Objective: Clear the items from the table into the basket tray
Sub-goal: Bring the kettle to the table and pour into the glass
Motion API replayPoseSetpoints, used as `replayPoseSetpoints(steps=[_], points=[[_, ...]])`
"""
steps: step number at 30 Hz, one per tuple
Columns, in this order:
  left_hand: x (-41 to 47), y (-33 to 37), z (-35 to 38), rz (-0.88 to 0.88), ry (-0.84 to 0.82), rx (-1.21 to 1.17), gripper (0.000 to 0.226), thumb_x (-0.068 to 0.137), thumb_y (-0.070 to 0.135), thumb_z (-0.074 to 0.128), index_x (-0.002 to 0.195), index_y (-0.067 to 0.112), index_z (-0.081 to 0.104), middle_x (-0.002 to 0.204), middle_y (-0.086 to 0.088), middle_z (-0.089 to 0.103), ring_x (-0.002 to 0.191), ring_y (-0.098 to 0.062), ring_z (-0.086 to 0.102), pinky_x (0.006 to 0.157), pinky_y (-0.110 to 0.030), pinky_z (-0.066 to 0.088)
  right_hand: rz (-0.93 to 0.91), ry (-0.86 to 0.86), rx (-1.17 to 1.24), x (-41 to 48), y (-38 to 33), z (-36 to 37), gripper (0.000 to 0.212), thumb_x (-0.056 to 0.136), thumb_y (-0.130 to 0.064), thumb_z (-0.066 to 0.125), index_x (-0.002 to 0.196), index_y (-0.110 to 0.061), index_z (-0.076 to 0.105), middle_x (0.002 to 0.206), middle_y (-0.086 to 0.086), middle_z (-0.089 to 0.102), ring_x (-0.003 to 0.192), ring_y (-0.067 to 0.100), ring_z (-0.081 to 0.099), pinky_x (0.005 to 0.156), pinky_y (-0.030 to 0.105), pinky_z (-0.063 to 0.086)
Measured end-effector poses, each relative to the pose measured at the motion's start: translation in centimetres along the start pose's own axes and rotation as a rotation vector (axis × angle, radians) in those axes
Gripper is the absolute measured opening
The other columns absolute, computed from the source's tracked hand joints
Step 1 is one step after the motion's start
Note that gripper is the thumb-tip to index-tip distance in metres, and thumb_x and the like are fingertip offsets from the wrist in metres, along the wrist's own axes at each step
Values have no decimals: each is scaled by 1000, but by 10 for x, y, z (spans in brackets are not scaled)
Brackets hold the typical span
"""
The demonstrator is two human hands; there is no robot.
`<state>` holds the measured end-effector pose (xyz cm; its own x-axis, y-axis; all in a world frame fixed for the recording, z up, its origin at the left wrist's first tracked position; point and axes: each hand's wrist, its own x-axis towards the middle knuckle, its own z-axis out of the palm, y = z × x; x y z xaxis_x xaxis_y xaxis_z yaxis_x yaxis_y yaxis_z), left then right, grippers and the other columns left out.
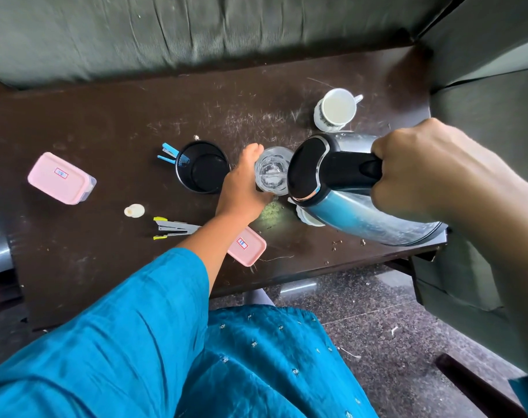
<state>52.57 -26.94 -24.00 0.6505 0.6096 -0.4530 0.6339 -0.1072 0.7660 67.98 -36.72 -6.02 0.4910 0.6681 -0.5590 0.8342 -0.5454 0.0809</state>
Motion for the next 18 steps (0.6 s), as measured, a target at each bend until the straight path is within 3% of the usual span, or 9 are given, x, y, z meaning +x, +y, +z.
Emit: replayPoseSetpoints(steps=[7,18], points=[[0,2,-1,-15,14,4,88,66,11,79,137,14,29,144,1,45,128,-20,47,102,-29,40,-17,10,-1,3,-2,-1,14,60,-18,49,56,-18,37,56,6,39,45,21,38,45,14,25],[0,2,0,-1,31,20,85,66,12,79,136,13,31,139,-4,51,122,-26,53,97,-35,45,-10,-14,7,2,-1,1,13,61,-18,49,55,-17,38,54,6,40,45,22,39,44,16,26]])
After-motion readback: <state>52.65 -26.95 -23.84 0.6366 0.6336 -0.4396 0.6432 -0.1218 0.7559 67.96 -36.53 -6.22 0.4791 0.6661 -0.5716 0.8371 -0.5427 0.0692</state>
